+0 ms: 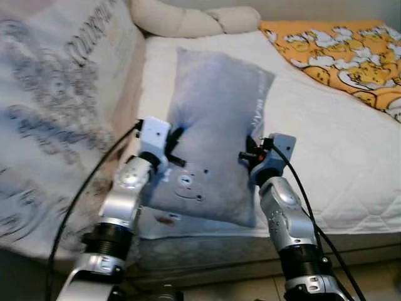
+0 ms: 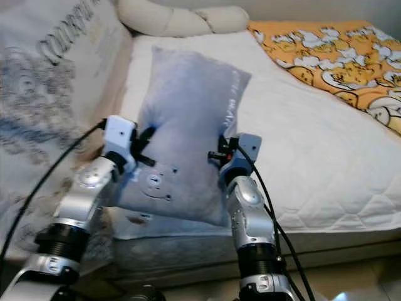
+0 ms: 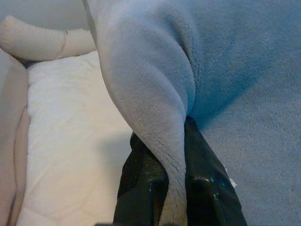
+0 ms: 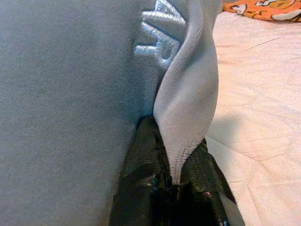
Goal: Clean up the room
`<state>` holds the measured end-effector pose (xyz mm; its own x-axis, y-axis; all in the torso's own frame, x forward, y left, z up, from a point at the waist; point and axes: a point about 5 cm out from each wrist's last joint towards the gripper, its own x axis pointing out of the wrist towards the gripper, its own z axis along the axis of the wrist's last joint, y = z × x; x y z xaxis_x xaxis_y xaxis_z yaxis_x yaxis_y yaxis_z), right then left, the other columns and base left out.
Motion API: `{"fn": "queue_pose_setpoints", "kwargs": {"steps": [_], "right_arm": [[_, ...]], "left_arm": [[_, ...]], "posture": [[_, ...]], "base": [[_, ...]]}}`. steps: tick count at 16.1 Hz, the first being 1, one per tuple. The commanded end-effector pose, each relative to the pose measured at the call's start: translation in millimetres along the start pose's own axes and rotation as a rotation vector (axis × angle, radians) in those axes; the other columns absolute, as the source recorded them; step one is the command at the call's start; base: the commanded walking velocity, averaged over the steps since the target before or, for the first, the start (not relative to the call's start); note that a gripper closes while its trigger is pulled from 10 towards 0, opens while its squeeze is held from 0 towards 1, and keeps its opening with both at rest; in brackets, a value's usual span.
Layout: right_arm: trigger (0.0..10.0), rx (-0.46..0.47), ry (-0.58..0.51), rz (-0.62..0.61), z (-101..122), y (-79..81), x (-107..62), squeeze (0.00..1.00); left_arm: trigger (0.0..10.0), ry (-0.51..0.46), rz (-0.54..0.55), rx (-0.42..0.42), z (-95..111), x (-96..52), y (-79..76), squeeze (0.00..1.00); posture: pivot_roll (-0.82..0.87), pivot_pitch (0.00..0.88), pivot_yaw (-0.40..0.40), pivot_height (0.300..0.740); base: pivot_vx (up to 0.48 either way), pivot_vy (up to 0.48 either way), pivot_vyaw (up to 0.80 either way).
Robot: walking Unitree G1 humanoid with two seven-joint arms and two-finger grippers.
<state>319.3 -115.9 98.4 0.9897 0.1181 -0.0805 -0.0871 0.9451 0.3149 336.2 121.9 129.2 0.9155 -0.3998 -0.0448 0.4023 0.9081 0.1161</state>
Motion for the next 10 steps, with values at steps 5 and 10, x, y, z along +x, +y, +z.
{"fn": "queue_pose_setpoints", "kwargs": {"steps": [5,10], "right_arm": [[10.0,-0.008,-0.020,-0.010,7.0,-3.2,1.9,0.00],[10.0,-0.077,-0.007,0.072,5.7,6.4,2.8,0.00]], "left_arm": [[10.0,-0.049,0.001,0.016,12.8,6.0,-0.2,0.00],[10.0,-0.046,0.008,0.020,12.4,6.0,2.8,0.00]], "posture": [[0.06,0.000,0.028,0.740],[0.07,0.000,0.024,0.740]], "base": [[0.161,0.000,0.00],[0.333,0.000,0.16]]}}
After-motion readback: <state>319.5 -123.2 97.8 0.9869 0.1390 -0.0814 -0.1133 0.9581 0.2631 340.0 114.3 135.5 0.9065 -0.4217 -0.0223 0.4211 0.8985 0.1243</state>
